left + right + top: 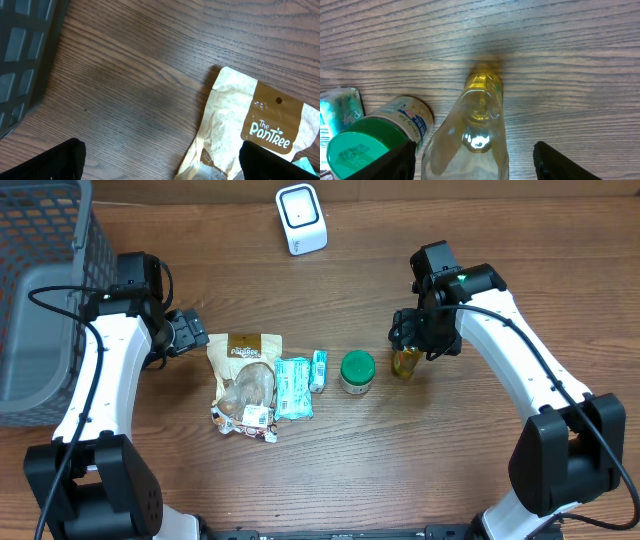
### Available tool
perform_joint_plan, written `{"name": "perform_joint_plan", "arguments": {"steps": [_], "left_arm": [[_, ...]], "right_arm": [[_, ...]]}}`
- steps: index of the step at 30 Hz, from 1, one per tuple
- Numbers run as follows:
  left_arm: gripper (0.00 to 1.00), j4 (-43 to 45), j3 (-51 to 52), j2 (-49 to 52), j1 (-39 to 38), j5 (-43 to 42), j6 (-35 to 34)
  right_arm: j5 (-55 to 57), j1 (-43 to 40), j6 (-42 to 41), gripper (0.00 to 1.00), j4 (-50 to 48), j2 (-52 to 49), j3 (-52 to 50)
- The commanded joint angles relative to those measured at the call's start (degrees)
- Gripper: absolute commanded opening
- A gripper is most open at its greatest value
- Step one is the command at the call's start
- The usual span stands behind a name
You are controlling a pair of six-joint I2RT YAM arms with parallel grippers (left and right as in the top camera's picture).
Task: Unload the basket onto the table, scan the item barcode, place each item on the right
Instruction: 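Lower the right gripper around the yellow bottle neck and close, then tip the yellow bottle sideways with the right gripper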
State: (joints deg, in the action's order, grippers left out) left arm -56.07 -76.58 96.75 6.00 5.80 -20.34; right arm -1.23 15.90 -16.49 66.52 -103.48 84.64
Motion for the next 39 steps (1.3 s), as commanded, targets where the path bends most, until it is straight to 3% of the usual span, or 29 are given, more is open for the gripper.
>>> {"name": "perform_joint_plan", "arguments": {"steps": [1, 16, 28, 39], "left_arm": [[0.99, 0.00, -0.15, -1.29, -0.02, -0.07, 1.27], [1.00, 0.00, -0.15, -1.29, -0.02, -0.07, 1.27], [1.00, 0.00, -0.15, -1.29, -0.02, -0.07, 1.27], [1.00, 0.00, -0.15, -1.29, -0.02, -0.07, 1.27]], "right_arm": [[-0.35, 0.20, -0.28, 0.72, -0.20, 0.22, 0.81], [-0.33, 0.22, -0.20, 0.58, -2.60, 0.22, -2.16], [-0.50, -0.02, 0.00, 0.41, -1.01, 0.90, 1.42], [-24.72, -9.33, 7.80, 0.37, 0.74, 8.07, 3.45]]}}
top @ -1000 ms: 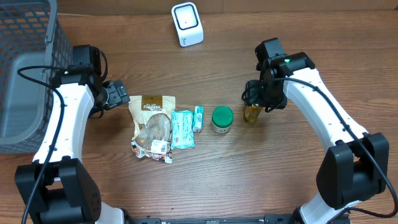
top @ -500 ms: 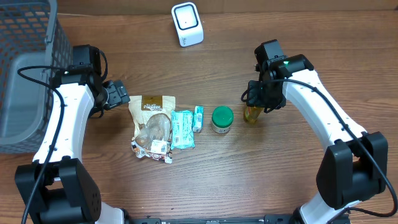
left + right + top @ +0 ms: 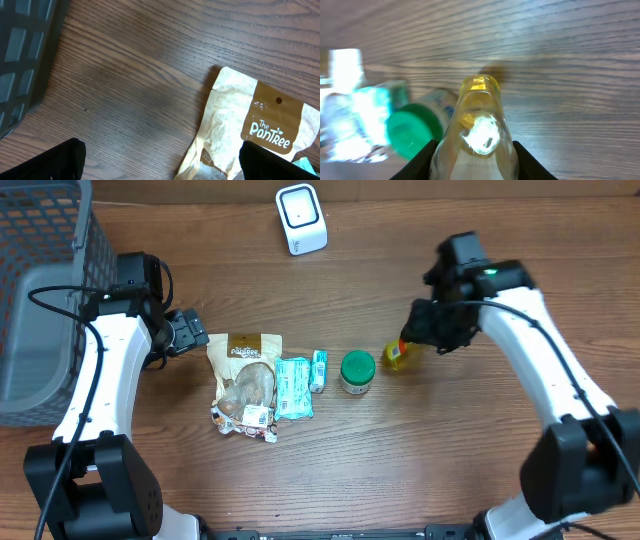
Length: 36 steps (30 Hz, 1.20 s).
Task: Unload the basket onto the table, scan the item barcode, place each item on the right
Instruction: 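Tip the yellow bottle sideways with the right gripper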
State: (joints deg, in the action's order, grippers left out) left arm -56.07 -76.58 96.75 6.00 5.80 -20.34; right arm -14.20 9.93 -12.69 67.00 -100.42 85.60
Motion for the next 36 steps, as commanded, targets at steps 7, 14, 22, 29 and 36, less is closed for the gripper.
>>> {"name": "perform_joint_plan", "arguments": {"steps": [7, 14, 22, 29, 36], "left_arm": [[0.99, 0.00, -0.15, -1.29, -0.02, -0.07, 1.27], [1.00, 0.00, -0.15, -1.29, -0.02, -0.07, 1.27], [1.00, 0.00, -0.15, -1.29, -0.02, -0.07, 1.27], [0.99, 0.00, -0.15, -1.29, -0.02, -0.07, 1.27], [1.00, 0.00, -0.15, -1.29, -0.02, -0.07, 1.27]], "right_arm": [[-18.71, -8.74, 7.93, 0.36, 4.26, 6.67, 2.49], [-41.51, -9.68, 23.65, 0.36, 10.82, 6.67, 2.49], [-49.07, -8.87, 29.73, 0.35, 17.35, 6.67, 2.49], [-48.92, -5.53, 34.03, 0.33, 22.67, 6.67, 2.49], [-49.13, -2.27, 33.94, 0.33, 23.39, 6.67, 2.49]]}}
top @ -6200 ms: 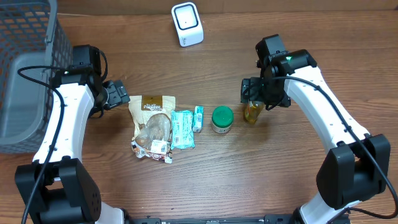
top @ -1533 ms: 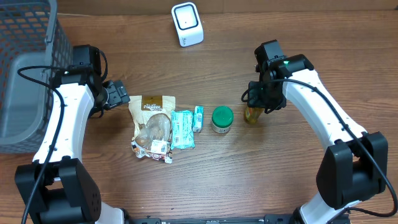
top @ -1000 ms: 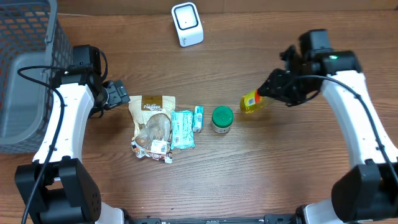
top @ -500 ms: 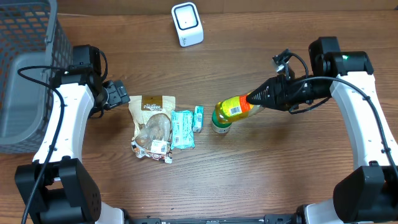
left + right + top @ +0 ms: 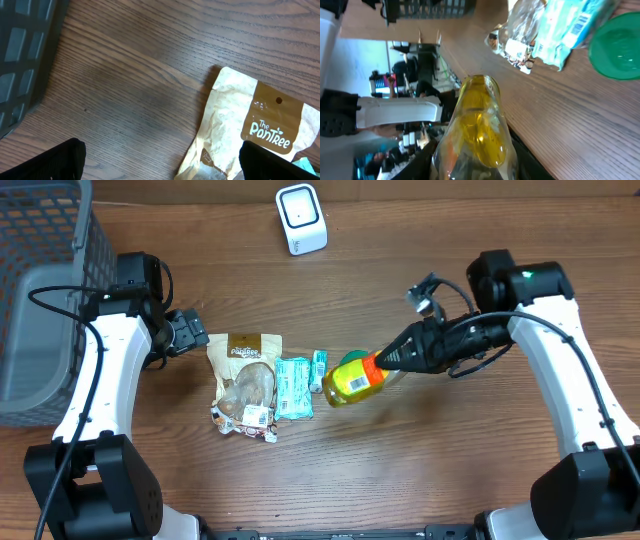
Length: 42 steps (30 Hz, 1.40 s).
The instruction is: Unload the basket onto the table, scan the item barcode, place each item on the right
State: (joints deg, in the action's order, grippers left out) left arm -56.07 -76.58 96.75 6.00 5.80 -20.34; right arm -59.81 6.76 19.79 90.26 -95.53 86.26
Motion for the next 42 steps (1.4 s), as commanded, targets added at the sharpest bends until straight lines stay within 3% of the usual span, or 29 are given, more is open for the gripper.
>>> {"name": "perform_joint_plan", "arguments": {"steps": [1, 34, 39, 42], "left_arm": [[1.00, 0.00, -0.15, -1.29, -0.02, -0.07, 1.27], [1.00, 0.00, -0.15, -1.29, -0.02, -0.07, 1.27], [0.99, 0.00, -0.15, -1.29, -0.02, -0.09, 1.27], [1.00, 0.00, -0.15, -1.29, -0.02, -0.07, 1.27]], "right_arm": [[-3.52, 1.33, 1.49, 0.33, 0.11, 1.77, 1.84], [-4.85, 1.75, 1.29, 0.32, 0.07, 1.77, 1.84], [-4.83, 1.75, 1.29, 0.43, 0.07, 1.77, 1.84], [-4.83, 1.75, 1.29, 0.43, 0.09, 1.77, 1.84]]}}
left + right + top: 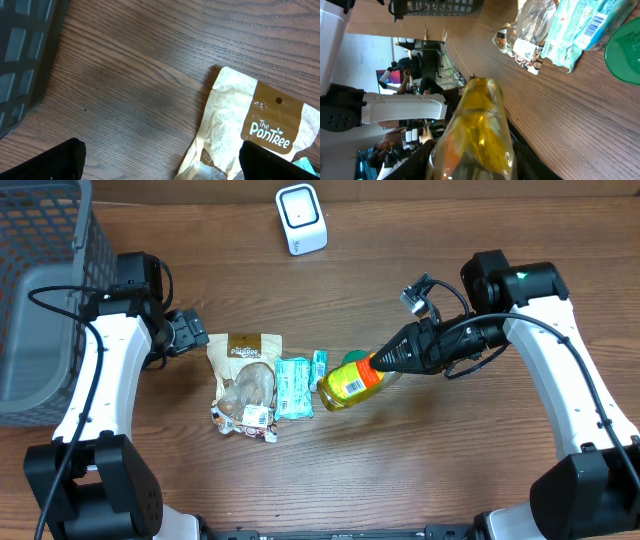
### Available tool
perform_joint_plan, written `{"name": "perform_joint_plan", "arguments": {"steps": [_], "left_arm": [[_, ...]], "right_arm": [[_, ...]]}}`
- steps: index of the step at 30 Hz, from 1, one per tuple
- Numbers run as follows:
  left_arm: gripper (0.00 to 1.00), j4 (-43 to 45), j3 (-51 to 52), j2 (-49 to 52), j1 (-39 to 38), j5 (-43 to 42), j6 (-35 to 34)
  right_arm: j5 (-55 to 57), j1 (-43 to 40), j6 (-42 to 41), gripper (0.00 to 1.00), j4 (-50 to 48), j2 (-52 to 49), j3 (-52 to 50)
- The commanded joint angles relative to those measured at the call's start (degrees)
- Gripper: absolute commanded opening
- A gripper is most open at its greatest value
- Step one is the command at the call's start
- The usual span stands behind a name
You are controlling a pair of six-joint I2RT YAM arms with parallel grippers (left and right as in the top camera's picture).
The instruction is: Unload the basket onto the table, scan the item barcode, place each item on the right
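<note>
A yellow oil bottle (350, 380) with an orange-and-yellow label is held lying sideways above the table, its base pointing left. My right gripper (396, 356) is shut on its neck end. In the right wrist view the bottle (476, 125) fills the middle between the dark fingers (421, 159). The white barcode scanner (301, 218) stands at the table's far edge, well away from the bottle. My left gripper (188, 332) is open and empty, left of a brown snack pouch (245, 368).
A green-lidded jar (350, 359) sits partly under the bottle. Teal packets (293, 386) lie between the jar and the pouch (260, 125). A grey wire basket (40, 290) stands at the left edge.
My right gripper and the bottle have shifted very slightly to the left, and the bottle remains sideways over the jar. The left arm has not moved.
The bottle stood on the table right of the green-lidded jar, with my right gripper open around it. Then the gripper was shut on it and it was tilted. Later it lay sideways in the air over the jar, and it stays there now.
</note>
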State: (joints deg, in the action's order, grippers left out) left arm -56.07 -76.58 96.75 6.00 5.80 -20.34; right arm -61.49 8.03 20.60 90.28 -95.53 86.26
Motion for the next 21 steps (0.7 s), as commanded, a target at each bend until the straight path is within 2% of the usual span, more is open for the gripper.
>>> {"name": "perform_joint_plan", "arguments": {"steps": [1, 21], "left_arm": [[1.00, 0.00, -0.15, -1.29, -0.02, -0.07, 1.27], [1.00, 0.00, -0.15, -1.29, -0.02, -0.07, 1.27]], "right_arm": [[-3.15, 0.48, 0.48, 0.43, 0.07, 1.77, 1.84], [-3.08, 0.48, 0.48, 0.37, 0.07, 1.77, 1.84]]}}
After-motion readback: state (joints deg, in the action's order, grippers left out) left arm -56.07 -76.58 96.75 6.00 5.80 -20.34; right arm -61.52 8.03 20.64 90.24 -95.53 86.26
